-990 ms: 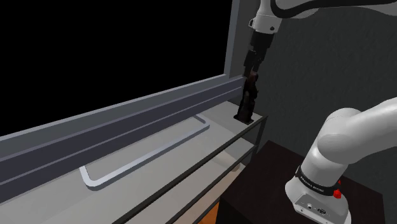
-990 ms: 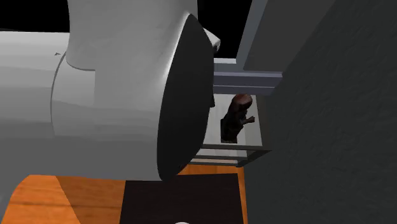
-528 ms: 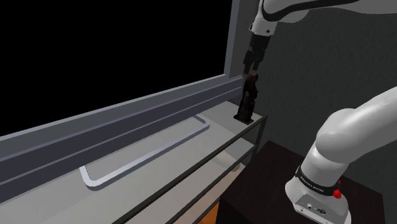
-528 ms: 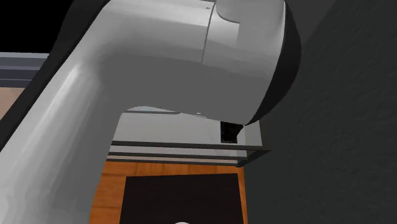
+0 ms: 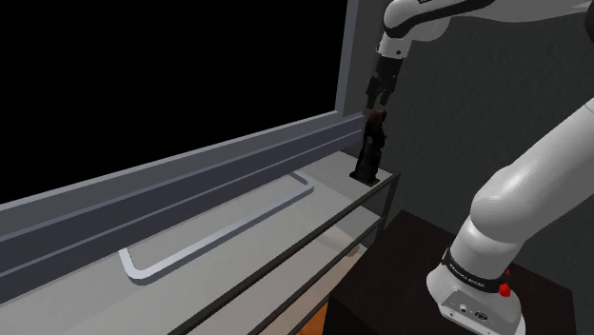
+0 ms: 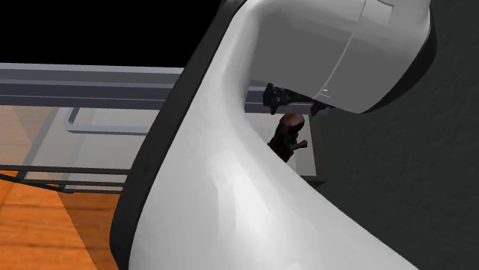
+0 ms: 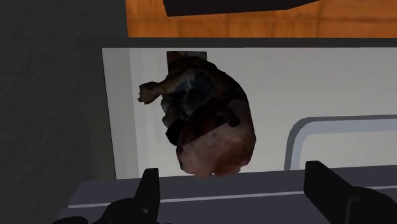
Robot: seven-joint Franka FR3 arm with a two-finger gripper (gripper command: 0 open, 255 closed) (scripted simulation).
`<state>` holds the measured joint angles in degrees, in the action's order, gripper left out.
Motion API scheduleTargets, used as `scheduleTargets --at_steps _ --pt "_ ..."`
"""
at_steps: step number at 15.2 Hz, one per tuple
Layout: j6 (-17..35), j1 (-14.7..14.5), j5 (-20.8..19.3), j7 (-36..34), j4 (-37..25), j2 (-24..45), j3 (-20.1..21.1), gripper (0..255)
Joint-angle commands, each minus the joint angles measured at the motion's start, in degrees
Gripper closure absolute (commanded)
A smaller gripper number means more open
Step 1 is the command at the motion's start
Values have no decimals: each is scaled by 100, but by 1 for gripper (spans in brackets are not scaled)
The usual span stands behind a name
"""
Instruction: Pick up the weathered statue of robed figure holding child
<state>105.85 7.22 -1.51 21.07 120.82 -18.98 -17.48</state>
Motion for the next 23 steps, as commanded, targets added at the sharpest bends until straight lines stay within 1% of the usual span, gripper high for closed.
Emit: scheduleTargets --at_steps 1,6,8,9,18,23 --pt "143 12 28 62 20 134 -61 0" --pt "529 19 31 89 373 169 -85 0" --pt "573 20 32 93 412 175 -88 0" --pt "579 17 34 88 415 178 -84 255" --pt "573 21 32 93 412 176 -87 255" --pt "187 14 29 65 62 137 -62 255"
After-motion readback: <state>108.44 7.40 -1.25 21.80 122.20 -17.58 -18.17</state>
